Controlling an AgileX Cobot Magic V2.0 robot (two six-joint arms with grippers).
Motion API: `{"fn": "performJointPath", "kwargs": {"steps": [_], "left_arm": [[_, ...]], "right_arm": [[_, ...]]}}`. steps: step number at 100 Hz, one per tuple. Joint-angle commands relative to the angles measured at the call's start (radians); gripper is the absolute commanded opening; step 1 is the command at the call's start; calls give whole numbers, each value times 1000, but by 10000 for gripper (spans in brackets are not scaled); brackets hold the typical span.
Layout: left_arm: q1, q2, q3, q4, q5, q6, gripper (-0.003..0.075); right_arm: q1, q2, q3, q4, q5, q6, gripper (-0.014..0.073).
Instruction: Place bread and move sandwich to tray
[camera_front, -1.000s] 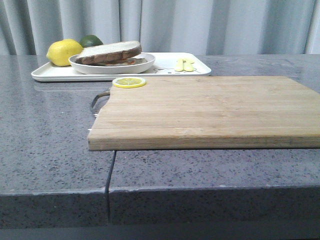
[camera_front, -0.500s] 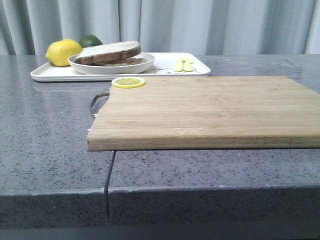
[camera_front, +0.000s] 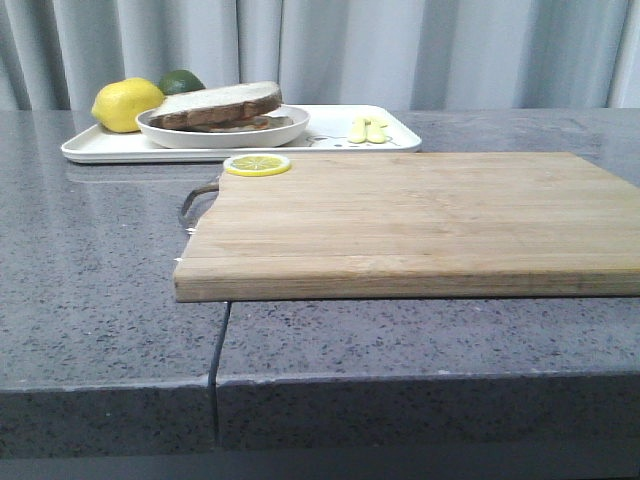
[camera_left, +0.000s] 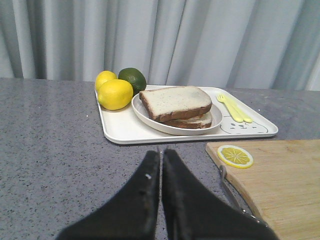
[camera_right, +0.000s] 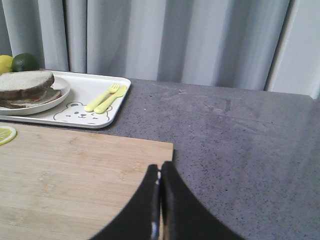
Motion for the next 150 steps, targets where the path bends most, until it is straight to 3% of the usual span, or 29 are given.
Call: {"fn": "performJointPath", "kwargs": {"steps": [1,14,24,31,52,63,82,150], "left_arm": [[-8,5,-27,-12,-75,0,-19],[-8,5,-9,21,-69,0,-19],[-5,-30,21,231,-69,0,-19],[12,-77,48,280,-72,0,-19],[176,-237,156,299,-87,-12,-19],[248,-293,215,348,-80,-184,-19],[261,-379,289,672,-87,-501,-19],[261,-439,351,643,-43,-526,-19]], "right_arm": [[-5,7,-26,-6,-75,-8,-117],[-5,7,-26,-6,-75,-8,-117],[-5,7,-26,-6,-75,-8,-117],[-5,7,-26,-6,-75,-8,-117],[-5,7,-26,-6,-75,-8,-117],[-5,7,-26,-6,-75,-8,-117],[-5,7,-26,-6,-75,-8,-117],[-5,7,-26,-6,-74,-8,-117]]}}
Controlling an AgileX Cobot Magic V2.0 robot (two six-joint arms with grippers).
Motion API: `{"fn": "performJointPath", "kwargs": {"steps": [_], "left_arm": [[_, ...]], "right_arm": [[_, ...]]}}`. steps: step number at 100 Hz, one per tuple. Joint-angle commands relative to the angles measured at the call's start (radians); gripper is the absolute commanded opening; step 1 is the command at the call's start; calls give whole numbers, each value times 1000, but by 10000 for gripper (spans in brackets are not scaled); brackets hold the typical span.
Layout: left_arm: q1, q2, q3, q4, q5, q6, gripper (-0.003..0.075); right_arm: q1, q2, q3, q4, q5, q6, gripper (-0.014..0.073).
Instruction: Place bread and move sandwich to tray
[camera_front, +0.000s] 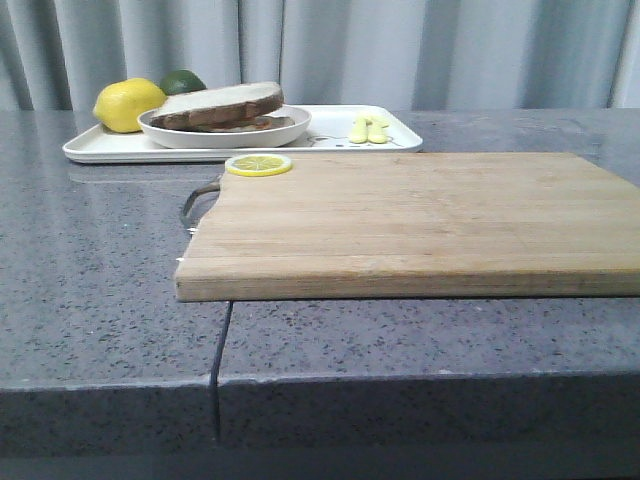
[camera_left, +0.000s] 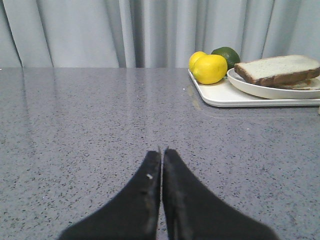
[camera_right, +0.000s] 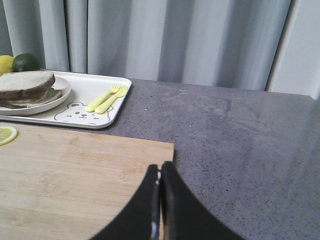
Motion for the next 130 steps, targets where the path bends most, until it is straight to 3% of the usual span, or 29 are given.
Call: {"fn": "performJointPath", "kwargs": {"steps": [1,76,117,130], "left_arm": [[1,-33,16,-16,-66,-10,-19],[1,-33,16,-16,-66,-10,-19],[1,-33,16,-16,-66,-10,-19],[1,-33,16,-16,-66,-10,-19]], "right_arm": [[-5,7,-26,-6,-74,-8,-117],[-5,0,-12,-26,-92,-14,-117],[-5,-344,315,-61,-144,-17,-117],[-34,-340,392,-69,-153,3,-117]]}}
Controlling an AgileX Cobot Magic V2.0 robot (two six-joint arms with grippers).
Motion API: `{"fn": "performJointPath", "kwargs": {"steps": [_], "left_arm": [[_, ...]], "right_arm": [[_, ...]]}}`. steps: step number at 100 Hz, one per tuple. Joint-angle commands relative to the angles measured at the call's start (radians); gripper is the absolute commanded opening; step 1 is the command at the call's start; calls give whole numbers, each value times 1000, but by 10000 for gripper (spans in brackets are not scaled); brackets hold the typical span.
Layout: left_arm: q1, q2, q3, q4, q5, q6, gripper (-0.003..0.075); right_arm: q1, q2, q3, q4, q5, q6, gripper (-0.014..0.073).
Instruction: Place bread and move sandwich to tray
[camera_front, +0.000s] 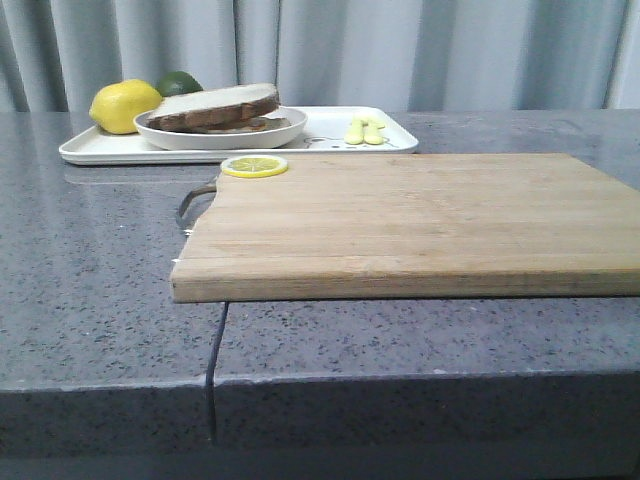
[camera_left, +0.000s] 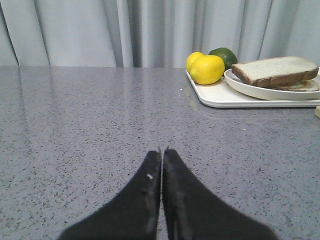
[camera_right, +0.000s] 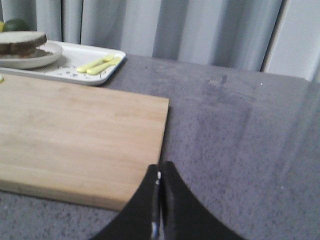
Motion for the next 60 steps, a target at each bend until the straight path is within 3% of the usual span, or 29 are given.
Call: {"fn": "performJointPath", "kwargs": {"steps": [1,16,60], "left_arm": [[1,-33,16,-9,-71,-10,-19],[1,-33,16,-9,-71,-10,-19],[1,-33,16,-9,-71,-10,-19]], "right_arm": [[-24,-21,19,-17,-93,14,-117],[-59,-21,70,-25,-123,77,-117],[-60,-21,70,-33,-144,78,-117]]}}
